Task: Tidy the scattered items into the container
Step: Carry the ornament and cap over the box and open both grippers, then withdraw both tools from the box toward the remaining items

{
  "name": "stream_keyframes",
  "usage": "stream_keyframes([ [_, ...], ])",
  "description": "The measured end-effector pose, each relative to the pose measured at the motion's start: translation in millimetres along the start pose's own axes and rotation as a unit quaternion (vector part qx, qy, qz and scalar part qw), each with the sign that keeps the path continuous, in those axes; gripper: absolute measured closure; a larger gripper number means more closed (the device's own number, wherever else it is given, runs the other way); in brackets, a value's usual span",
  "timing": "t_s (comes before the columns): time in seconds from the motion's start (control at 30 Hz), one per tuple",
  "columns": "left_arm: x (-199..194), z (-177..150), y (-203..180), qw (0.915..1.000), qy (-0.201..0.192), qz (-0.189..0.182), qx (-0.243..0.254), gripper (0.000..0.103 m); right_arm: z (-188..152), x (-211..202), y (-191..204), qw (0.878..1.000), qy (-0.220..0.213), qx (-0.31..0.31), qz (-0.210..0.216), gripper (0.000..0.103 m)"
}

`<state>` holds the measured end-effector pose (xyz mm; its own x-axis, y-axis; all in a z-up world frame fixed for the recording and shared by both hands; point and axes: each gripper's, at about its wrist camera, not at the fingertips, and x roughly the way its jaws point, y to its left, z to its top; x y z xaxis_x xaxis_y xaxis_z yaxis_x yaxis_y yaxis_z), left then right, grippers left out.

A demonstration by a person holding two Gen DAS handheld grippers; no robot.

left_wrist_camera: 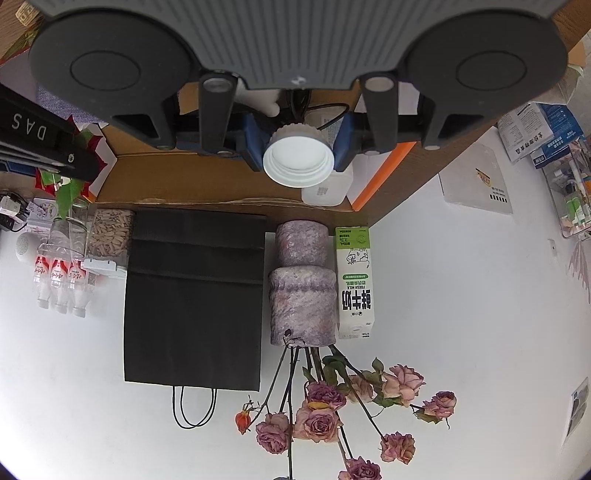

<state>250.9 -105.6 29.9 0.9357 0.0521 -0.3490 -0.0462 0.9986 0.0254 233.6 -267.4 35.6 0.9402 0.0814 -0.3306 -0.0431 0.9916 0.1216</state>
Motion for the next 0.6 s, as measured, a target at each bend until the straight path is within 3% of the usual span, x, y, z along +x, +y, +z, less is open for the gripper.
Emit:
stream_keyframes([
  [0.07, -1.6, -0.1, 0.5, 1.0000, -0.002, 0.003, 0.000, 0.061, -0.3, -1.2, 1.0, 1.000, 0.003, -0.003, 0.001, 0.063],
  [0.13, -3.9, 1.0, 1.2, 0.9999, -0.006, 0.013, -0.001, 0.052, -0.1, -3.2, 2.9, 1.000, 0.010, -0.009, 0.001, 0.047],
  [0.17, -6.2, 2.0, 2.1, 0.9997, -0.009, 0.021, -0.003, 0.028, 0.1, -5.2, 4.0, 1.000, 0.012, -0.011, 0.001, 0.023],
  [0.2, -9.2, 3.7, 3.0, 0.9995, -0.015, 0.027, -0.005, 0.008, 0.3, -8.7, 5.5, 1.000, 0.010, -0.013, -0.001, 0.008],
  [0.27, -18.2, 7.0, 5.0, 0.9983, -0.040, 0.043, -0.006, 0.000, 2.5, -17.2, 7.9, 1.000, 0.000, -0.016, -0.005, 0.007],
  [0.37, -26.5, 10.1, 8.5, 0.9974, -0.054, 0.045, -0.017, 0.000, 6.2, -28.0, 8.0, 1.000, -0.006, -0.009, 0.003, 0.001],
  [0.6, -32.9, 13.2, 11.4, 0.9968, -0.060, 0.045, -0.027, 0.000, 9.3, -39.1, 11.9, 1.000, -0.013, -0.014, 0.005, 0.000],
])
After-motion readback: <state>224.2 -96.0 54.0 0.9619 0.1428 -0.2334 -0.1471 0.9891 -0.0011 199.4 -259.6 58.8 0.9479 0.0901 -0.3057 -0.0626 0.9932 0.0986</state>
